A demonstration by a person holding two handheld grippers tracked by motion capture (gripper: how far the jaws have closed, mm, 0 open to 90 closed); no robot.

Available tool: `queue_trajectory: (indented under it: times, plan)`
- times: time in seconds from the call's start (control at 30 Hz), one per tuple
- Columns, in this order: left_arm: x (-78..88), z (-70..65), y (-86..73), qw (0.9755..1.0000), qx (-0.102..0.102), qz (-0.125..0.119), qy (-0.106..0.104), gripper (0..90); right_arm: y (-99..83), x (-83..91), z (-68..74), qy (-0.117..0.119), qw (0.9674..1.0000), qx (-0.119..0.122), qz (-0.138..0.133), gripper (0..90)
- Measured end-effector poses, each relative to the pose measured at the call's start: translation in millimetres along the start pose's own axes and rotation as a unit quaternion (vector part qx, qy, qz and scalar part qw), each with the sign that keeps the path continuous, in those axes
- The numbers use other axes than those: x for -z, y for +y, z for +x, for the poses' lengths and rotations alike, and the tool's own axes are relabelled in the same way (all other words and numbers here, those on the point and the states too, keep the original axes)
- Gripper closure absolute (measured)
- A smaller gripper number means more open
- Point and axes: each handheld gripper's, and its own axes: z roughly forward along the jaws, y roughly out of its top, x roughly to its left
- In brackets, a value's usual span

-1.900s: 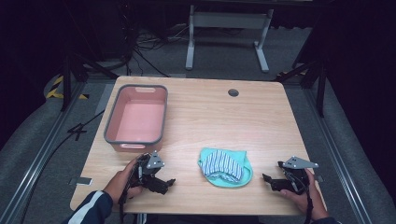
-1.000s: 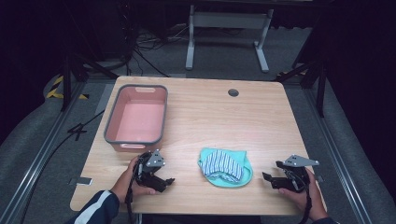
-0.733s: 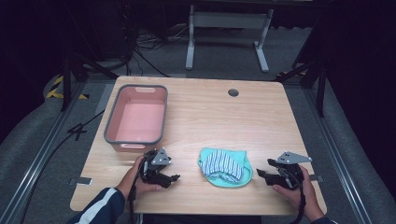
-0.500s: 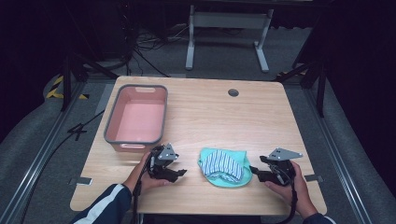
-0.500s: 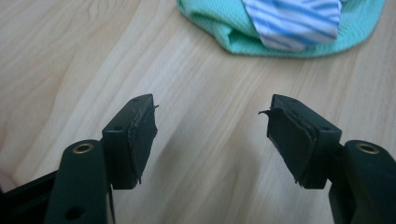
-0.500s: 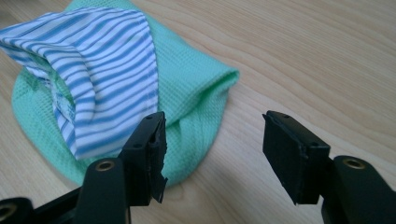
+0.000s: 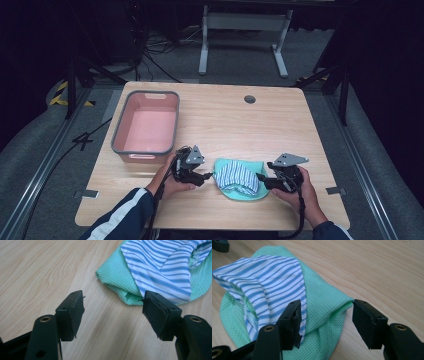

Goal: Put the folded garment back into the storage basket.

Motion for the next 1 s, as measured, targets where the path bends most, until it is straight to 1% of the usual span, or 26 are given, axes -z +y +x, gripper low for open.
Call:
queue_trajectory:
  times: [0.07,0.13,0.17,0.2,0.23,0.27,0.3,0.33,0.37,0.4,0.43,0.47,0.5,0.53,0.63,0.7,0.77,0.83,0.87,0.93,1.0]
  plan:
    - [-2.8,0.3,1.7,1.0000,-0.002,0.000,0.000,33.8,0.0,-0.2,-0.2,0.000,1.0000,-0.001,0.000,40.9]
    - [-8.0,1.6,5.4,1.0000,0.001,0.001,0.003,33.8,-0.4,-1.3,-1.5,-0.004,1.0000,-0.002,0.002,41.6]
    - [-10.5,2.2,8.1,0.9999,-0.001,0.004,0.014,33.4,-1.6,-2.7,-2.4,-0.010,0.9999,-0.005,-0.001,43.1]
    - [-11.7,2.8,9.7,0.9997,-0.007,0.005,0.025,33.4,-1.6,-2.7,-2.4,-0.010,0.9999,-0.005,-0.001,43.1]
    - [-13.4,3.6,11.8,0.9995,-0.009,0.005,0.030,32.9,-2.3,-3.1,-2.7,-0.014,0.9999,-0.006,-0.004,43.8]
    - [-14.7,4.6,13.1,0.9996,-0.007,0.001,0.026,33.0,-2.7,-3.5,-3.2,-0.015,0.9998,-0.011,-0.006,43.5]
    - [-16.8,5.6,14.5,0.9996,-0.007,-0.002,0.026,33.3,-3.0,-4.4,-3.9,-0.013,0.9998,-0.013,-0.006,43.4]
    - [-18.9,5.9,15.4,0.9997,-0.005,-0.001,0.024,33.3,-3.3,-5.3,-4.0,-0.013,0.9998,-0.013,-0.004,43.4]
    - [-21.4,6.6,16.7,0.9999,-0.002,0.001,0.017,33.3,-3.4,-6.1,-3.6,-0.011,0.9999,-0.011,-0.002,43.3]
    - [-24.1,6.6,17.6,0.9999,0.005,-0.002,0.014,33.4,-3.5,-7.2,-2.8,-0.009,0.9999,-0.009,0.000,43.3]
    - [-24.1,6.6,17.6,0.9999,0.005,-0.002,0.014,33.4,-3.5,-7.2,-2.8,-0.009,0.9999,-0.009,0.000,43.3]
    - [-26.4,6.8,18.2,0.9999,0.011,-0.005,0.008,33.4,-4.0,-8.4,-1.9,-0.009,0.9999,-0.009,0.003,43.0]
    - [-28.6,6.1,18.4,0.9999,0.014,-0.008,0.002,32.6,-4.8,-10.2,-1.4,-0.010,0.9999,-0.008,0.006,42.8]
    - [-31.1,4.2,18.4,1.0000,0.008,0.000,-0.005,31.4,-5.7,-11.8,-1.1,-0.009,0.9999,-0.008,0.009,42.3]
    - [-37.3,-1.2,16.7,0.9999,-0.003,0.013,-0.010,30.2,-8.0,-15.8,-0.8,-0.013,0.9998,-0.009,0.016,41.0]
    - [-39.8,-1.0,15.8,0.9998,-0.001,0.017,-0.014,29.2,-9.9,-18.6,0.0,-0.017,0.9996,-0.010,0.018,38.8]
    - [-41.2,-0.4,13.7,0.9997,0.009,0.018,-0.015,28.1,-10.9,-21.0,1.0,-0.026,0.9994,-0.005,0.020,37.2]
    - [-42.1,0.8,10.8,0.9993,0.024,0.013,-0.024,27.6,-11.4,-21.8,0.7,-0.025,0.9994,-0.012,0.021,35.8]
    - [-42.6,1.9,9.5,0.9992,0.030,0.010,-0.026,26.6,-12.1,-22.9,0.3,-0.023,0.9994,-0.016,0.022,34.9]
    - [-43.2,3.0,7.7,0.9993,0.025,0.003,-0.027,24.4,-13.6,-24.5,-0.3,-0.021,0.9993,-0.020,0.025,33.8]
    - [-43.4,2.3,6.0,0.9993,0.026,-0.002,-0.025,23.2,-13.7,-25.1,-1.5,-0.016,0.9993,-0.024,0.025,33.6]
